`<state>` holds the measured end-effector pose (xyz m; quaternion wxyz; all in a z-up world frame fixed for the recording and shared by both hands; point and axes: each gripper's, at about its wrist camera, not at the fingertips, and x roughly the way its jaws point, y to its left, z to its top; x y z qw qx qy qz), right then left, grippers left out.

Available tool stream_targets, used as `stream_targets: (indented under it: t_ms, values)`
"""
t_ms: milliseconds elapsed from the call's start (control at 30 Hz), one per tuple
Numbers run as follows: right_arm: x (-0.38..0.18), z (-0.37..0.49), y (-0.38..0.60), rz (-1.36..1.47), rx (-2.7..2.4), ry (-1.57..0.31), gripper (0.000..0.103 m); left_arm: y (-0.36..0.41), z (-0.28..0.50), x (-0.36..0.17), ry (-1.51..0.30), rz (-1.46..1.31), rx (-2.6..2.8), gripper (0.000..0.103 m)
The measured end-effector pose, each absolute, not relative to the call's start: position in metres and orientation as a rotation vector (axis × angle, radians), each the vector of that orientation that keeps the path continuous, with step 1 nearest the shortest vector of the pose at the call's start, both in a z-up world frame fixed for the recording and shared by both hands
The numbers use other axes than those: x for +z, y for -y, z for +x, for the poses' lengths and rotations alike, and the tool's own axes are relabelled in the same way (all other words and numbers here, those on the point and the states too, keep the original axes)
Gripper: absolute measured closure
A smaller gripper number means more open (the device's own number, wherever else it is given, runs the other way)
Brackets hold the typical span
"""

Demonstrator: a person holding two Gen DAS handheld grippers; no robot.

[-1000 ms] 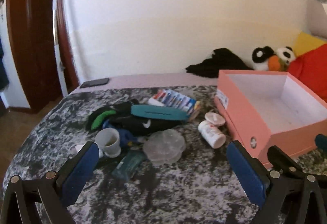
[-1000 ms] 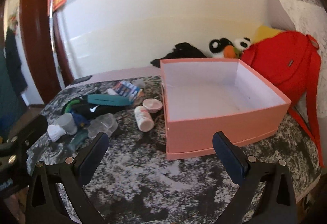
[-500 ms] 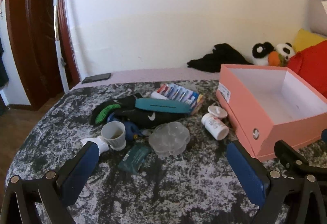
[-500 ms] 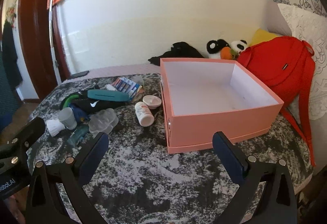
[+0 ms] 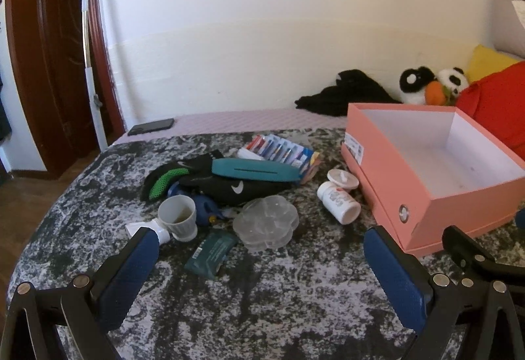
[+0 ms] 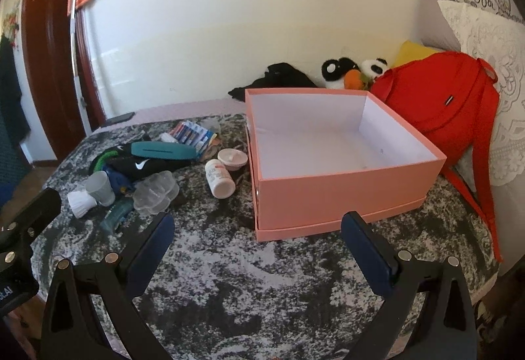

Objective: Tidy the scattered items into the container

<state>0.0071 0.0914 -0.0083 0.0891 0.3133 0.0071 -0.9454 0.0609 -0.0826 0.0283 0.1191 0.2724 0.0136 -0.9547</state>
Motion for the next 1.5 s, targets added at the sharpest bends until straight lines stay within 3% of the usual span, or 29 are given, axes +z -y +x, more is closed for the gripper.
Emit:
stream_targets:
  t_ms: [1500]
  values:
    - [-0.0128,-0.0004,-0.0885,0.967,-2.805,-0.037,0.0,0.0776,0.0603,0.0244,-0.013,0.819,-2.797,0.0]
